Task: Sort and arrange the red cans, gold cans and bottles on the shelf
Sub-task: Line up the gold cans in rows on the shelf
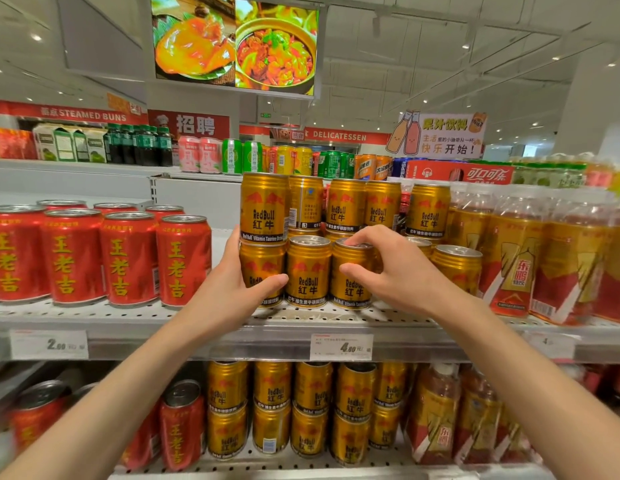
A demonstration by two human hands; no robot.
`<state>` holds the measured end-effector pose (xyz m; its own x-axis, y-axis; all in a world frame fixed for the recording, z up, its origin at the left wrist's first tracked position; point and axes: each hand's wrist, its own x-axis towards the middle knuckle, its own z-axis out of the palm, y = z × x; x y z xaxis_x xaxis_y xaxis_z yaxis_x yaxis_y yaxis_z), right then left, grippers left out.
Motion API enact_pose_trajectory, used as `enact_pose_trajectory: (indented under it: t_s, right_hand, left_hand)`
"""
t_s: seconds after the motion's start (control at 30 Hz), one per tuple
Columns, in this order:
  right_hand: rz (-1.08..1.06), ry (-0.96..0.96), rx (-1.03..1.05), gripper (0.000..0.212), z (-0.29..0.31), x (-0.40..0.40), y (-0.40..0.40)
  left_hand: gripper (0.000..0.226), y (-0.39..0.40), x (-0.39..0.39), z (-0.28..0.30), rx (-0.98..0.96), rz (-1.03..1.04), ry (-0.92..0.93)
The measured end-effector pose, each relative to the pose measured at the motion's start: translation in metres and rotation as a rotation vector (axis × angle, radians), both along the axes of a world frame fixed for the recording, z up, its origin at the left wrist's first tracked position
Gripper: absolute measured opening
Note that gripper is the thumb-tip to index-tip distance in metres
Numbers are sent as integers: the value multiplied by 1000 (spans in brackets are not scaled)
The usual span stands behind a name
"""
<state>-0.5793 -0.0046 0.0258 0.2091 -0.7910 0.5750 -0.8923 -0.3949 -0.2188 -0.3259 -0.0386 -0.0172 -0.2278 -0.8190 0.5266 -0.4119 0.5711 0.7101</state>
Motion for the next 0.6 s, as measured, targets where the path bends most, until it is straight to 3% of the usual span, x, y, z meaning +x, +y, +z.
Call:
enact_pose_trajectory:
  t_s: [0.17, 0.27, 0.37, 0.47, 0.6]
  right_hand:
    - [15, 37, 9, 56, -1, -6, 10]
    - [-13, 90, -53, 52, 5, -22, 19]
    - [-93, 181, -144, 44, 16, -45, 27]
    - [-222, 249, -139, 47, 19, -65, 28]
    - [-288, 296, -13, 58, 11, -80, 26]
  left_hand:
    - [100, 9, -4, -10, -194, 160, 18]
    - [90, 16, -2, -15, -356, 256, -4]
    - [72, 19, -3, -11, -607, 371, -112]
    - [49, 26, -21, 5, -789, 347, -239]
    - [47, 23, -64, 23, -799, 208, -522]
